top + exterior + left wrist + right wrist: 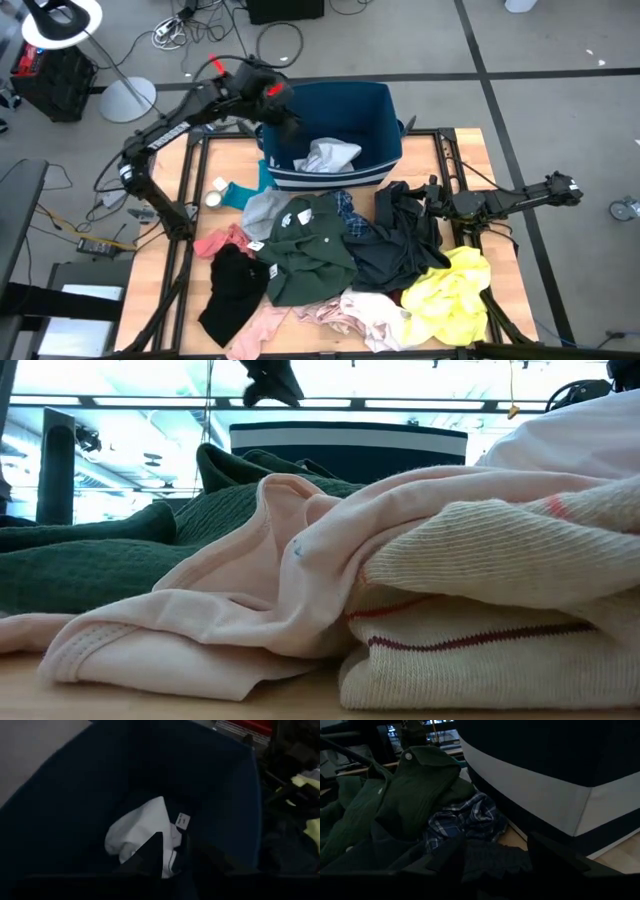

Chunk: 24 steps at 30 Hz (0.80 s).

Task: Sort clothes
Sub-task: Put the bottom blue sock into the blue laundry bin

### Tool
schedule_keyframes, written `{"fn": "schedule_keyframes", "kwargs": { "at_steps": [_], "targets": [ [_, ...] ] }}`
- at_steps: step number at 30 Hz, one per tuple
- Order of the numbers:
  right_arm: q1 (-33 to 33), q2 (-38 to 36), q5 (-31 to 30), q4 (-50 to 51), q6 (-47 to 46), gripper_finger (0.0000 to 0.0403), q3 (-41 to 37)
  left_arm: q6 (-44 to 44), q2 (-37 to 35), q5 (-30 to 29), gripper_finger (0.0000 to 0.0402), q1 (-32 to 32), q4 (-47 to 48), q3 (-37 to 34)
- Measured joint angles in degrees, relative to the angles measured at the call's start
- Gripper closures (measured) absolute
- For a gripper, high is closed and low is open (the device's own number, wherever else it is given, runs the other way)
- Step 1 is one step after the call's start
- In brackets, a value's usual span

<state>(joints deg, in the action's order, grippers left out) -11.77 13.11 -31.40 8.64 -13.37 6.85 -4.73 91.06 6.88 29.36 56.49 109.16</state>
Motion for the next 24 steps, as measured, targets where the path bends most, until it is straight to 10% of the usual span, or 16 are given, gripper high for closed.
{"fn": "schedule_keyframes", "kwargs": {
  "at_steps": [11,24],
  "targets": [
    [0.0,0.0,0.0,0.0,0.0,0.0187,0.0,-0.3,-11.6,-8.9,0.0307,-2.5,11.0,-3.7],
    [0.0,0.0,0.0,0.0,0.0,0.0187,0.0,-13.8,-35.2,-16.3,0.0307,-4.0,4.6,-39.9]
  ]
}}
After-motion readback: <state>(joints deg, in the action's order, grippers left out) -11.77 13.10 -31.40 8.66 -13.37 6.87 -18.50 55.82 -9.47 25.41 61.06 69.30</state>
